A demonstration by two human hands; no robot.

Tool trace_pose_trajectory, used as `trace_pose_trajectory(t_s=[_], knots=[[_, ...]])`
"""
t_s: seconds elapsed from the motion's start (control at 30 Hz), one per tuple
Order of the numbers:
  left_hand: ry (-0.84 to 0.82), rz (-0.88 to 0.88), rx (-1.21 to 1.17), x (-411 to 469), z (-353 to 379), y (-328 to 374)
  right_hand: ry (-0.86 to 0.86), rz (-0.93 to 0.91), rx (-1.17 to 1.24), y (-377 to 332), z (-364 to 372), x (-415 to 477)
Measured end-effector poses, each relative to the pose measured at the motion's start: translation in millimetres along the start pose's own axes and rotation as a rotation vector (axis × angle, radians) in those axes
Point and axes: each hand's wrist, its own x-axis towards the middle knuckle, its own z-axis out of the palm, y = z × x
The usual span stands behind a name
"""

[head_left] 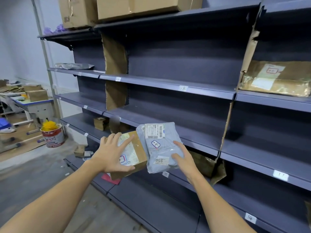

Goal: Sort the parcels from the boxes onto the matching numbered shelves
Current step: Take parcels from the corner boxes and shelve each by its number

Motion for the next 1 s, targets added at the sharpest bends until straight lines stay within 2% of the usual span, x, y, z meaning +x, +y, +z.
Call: trace_pose_trajectory(t_s=[0.53, 0.73, 1.0], knots=[[-0.031, -0.077, -0.032, 130, 54, -141, -0.065, -0.005, 0.041, -6, 90, 206], [-0.055, -0.113, -0.043, 152, 86, -202, -0.114, 0.012, 0.023, -2, 141, 255], [-0.044, -0.078, -0.064, 179, 128, -316, -0.073, 0.015, 0.009, -2, 243, 317]])
